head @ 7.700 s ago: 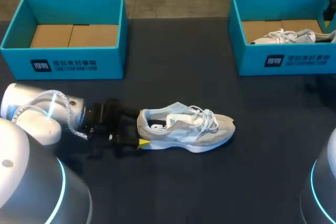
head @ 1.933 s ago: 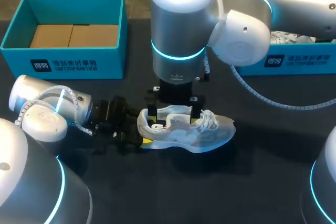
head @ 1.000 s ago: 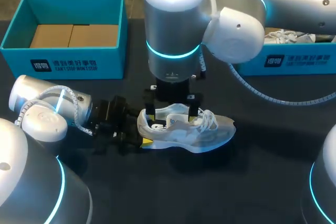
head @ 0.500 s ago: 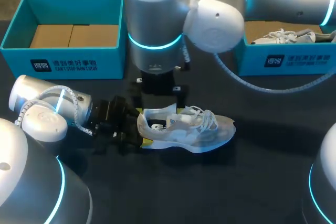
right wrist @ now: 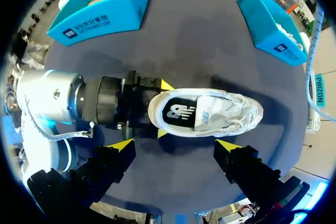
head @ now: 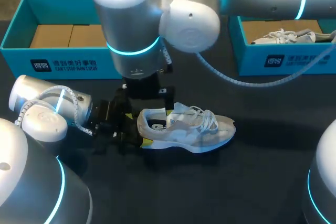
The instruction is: Take the shoe out of the shoebox, open the shoe tongue, remove and reinsert the insole, then place the shoe into the shoebox
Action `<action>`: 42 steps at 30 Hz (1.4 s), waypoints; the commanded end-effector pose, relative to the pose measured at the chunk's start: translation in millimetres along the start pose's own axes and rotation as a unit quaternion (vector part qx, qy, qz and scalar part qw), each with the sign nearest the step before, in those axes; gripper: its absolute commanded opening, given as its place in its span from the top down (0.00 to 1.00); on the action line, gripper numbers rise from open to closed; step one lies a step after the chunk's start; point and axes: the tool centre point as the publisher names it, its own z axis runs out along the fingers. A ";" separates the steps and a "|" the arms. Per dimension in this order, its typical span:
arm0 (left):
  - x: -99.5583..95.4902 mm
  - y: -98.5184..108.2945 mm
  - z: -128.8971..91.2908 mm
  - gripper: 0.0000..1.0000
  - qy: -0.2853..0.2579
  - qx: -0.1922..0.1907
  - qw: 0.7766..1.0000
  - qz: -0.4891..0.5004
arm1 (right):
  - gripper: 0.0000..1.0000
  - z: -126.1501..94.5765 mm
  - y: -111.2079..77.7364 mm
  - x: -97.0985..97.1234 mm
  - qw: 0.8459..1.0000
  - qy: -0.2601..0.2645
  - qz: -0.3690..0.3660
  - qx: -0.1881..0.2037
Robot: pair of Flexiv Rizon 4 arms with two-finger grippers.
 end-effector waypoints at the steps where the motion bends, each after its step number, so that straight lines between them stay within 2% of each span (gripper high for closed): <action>1: -3.6 2.9 4.2 1.00 0.000 -0.002 1.000 0.000 | 0.00 -0.3 -6.6 1.1 0.987 -0.094 0.129 -0.012; 7: -3.6 2.9 4.2 1.00 0.000 -0.002 1.000 0.000 | 0.00 3.9 -0.1 -14.7 0.979 -0.149 0.134 -0.024; 10: -3.6 2.9 4.2 1.00 0.000 -0.002 1.000 0.000 | 0.00 10.8 2.0 -19.7 0.972 -0.185 0.139 -0.035; 13: -3.6 2.9 4.2 1.00 0.000 -0.002 1.000 0.000 | 0.00 20.6 3.4 -26.4 0.968 -0.200 0.149 -0.036; 23: -3.6 2.9 4.2 1.00 0.000 -0.002 1.000 0.000 | 0.00 50.0 13.6 -49.0 0.964 -0.207 0.165 -0.032; 35: -3.6 2.9 4.2 1.00 0.000 -0.002 1.000 0.000 | 0.00 73.7 19.9 -55.1 0.962 -0.216 0.167 -0.023; 42: -3.6 2.9 4.2 1.00 0.000 -0.002 1.000 0.000 | 0.00 86.9 20.5 -66.0 0.952 -0.244 0.184 -0.021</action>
